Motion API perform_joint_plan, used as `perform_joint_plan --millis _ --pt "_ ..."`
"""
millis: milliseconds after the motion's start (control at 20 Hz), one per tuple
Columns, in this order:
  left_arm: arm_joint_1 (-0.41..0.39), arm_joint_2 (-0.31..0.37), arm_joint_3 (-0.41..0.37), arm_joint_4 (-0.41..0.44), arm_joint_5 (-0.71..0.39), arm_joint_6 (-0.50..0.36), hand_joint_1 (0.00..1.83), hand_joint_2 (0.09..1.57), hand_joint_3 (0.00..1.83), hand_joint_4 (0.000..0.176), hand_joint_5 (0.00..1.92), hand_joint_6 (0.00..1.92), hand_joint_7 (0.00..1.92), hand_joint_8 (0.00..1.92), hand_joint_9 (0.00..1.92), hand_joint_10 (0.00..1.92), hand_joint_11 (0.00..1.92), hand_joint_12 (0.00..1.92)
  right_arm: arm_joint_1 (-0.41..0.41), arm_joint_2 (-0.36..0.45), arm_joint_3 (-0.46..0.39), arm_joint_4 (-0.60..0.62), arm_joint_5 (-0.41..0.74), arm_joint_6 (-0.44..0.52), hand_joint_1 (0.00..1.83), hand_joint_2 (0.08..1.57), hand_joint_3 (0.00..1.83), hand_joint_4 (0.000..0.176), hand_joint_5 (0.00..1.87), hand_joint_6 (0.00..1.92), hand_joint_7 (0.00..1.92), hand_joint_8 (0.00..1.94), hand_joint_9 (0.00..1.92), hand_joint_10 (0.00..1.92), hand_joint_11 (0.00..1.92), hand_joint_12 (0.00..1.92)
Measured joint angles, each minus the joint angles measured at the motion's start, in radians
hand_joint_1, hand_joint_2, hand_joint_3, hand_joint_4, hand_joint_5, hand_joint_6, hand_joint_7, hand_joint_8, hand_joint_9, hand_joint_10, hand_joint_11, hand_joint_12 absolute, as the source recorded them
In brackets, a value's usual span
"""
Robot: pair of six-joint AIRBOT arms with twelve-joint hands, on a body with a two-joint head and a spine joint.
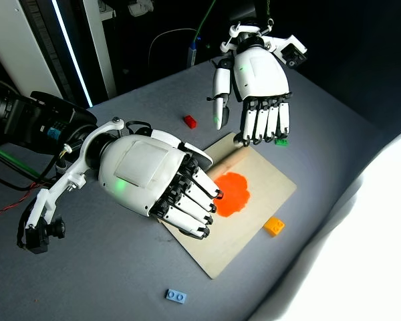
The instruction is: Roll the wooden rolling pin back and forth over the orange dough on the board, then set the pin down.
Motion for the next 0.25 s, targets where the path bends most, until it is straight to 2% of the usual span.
perform_joint_plan --millis 50,100,200,250 --pt "0.000 0.000 0.000 -0.003 0.003 0.000 0.16 1.53 0.01 0.000 0.87 1.64 1.09 1.73 1.02 1.92 0.79 1.92 0.000 0.000 0.000 0.000 0.002 0.000 0.25 1.46 0.00 0.000 0.87 1.54 0.98 1.60 0.83 1.91 0.61 1.92" --pt "-0.002 0.000 0.001 -0.005 0.014 0.000 0.19 1.53 0.00 0.000 0.87 1.70 1.10 1.75 1.04 1.92 0.82 1.92 0.000 0.000 0.000 0.001 0.003 0.001 0.37 1.47 0.00 0.000 0.94 1.65 1.03 1.70 0.91 1.92 0.75 1.92" --pt "-0.007 0.000 -0.002 -0.003 0.021 0.000 0.13 1.56 0.01 0.000 0.89 1.76 1.11 1.78 1.06 1.92 0.90 1.92 0.000 0.000 0.000 0.004 0.003 0.002 0.36 1.52 0.01 0.000 0.96 1.77 1.08 1.74 0.98 1.92 0.81 1.92" --pt "-0.009 0.000 -0.002 -0.003 0.022 0.000 0.11 1.57 0.04 0.000 0.88 1.82 1.09 1.86 1.07 1.92 0.93 1.92 0.000 0.000 0.000 0.006 0.003 0.003 0.42 1.52 0.00 0.000 0.92 1.86 1.06 1.83 0.98 1.92 0.78 1.92"
